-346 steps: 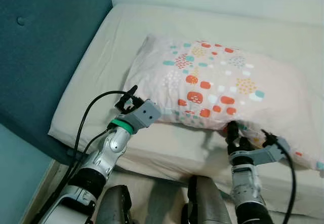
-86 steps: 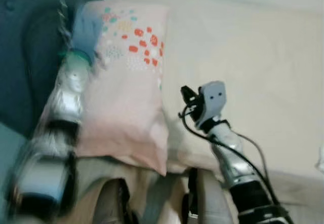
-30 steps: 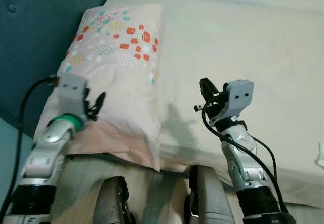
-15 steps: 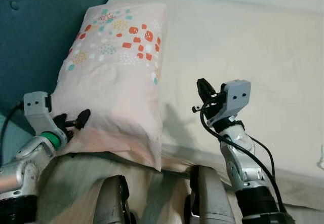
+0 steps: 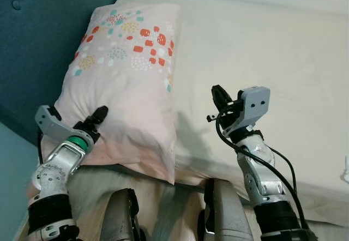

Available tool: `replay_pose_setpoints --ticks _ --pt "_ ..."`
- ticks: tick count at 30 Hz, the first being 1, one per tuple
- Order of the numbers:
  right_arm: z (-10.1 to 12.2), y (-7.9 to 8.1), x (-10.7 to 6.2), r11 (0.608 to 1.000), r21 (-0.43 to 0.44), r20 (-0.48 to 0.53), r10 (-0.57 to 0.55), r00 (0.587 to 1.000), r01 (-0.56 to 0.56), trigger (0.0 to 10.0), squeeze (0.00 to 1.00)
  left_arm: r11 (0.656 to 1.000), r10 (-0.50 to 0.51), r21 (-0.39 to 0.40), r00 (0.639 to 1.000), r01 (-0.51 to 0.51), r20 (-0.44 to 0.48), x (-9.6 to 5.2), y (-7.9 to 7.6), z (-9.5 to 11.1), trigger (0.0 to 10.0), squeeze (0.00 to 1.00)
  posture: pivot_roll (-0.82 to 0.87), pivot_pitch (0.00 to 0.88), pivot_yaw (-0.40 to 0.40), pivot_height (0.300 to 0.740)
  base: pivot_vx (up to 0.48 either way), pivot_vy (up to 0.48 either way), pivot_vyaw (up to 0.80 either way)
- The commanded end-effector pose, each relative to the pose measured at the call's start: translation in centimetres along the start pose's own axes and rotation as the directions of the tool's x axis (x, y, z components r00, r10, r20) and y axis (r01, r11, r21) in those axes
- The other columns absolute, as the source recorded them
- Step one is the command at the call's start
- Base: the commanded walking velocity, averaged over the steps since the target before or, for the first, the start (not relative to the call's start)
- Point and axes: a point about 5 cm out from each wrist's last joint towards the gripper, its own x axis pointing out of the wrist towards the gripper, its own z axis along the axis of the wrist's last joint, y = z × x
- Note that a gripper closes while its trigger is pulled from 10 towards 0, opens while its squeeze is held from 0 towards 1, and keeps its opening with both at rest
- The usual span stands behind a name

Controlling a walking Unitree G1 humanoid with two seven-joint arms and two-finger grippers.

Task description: Clean up the room

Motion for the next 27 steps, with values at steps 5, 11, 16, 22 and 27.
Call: replay_pose_setpoints --ticks 5,11,16,22,27 --pt "-0.4 0.1 -0.3 1.000 0.011 -0.017 -0.001 1.000 0.001 10.0 0.00 0.990 0.137 -0.010 0.987 -0.139 -0.089 0.9 0.7 -2.1 10.0 0.00 0.00 0.168 0.045 0.585 0.000 0.000 0.00" --pt "-0.3 0.1 -0.1 1.000 0.009 -0.014 0.006 1.000 -0.005 10.0 0.00 0.977 0.206 -0.032 0.975 -0.209 -0.080 2.7 -0.6 -2.4 0.0 0.00 -0.01 0.159 0.044 0.585 0.000 0.000 0.00" --pt "-0.2 0.0 -0.2 1.000 0.004 -0.010 0.002 1.000 -0.002 10.0 0.00 0.968 0.247 -0.029 0.969 -0.248 -0.012 3.5 -1.6 -1.2 0.0 0.00 -0.02 0.155 0.048 0.585 0.000 0.000 0.00" --pt "-0.2 -0.2 -0.4 1.000 0.000 -0.011 -0.002 1.000 0.002 10.0 0.00 0.968 0.251 -0.007 0.962 -0.252 0.104 3.5 -2.3 0.0 0.0 0.00 -0.02 0.158 0.046 0.585 0.000 0.000 0.00" --pt "-0.1 0.0 0.0 1.000 0.000 -0.006 0.008 1.000 -0.008 10.0 0.00 0.973 0.031 0.209 0.956 -0.096 0.291 4.1 -6.8 2.1 0.0 0.00 -0.01 0.161 0.037 0.585 0.000 0.000 0.00"
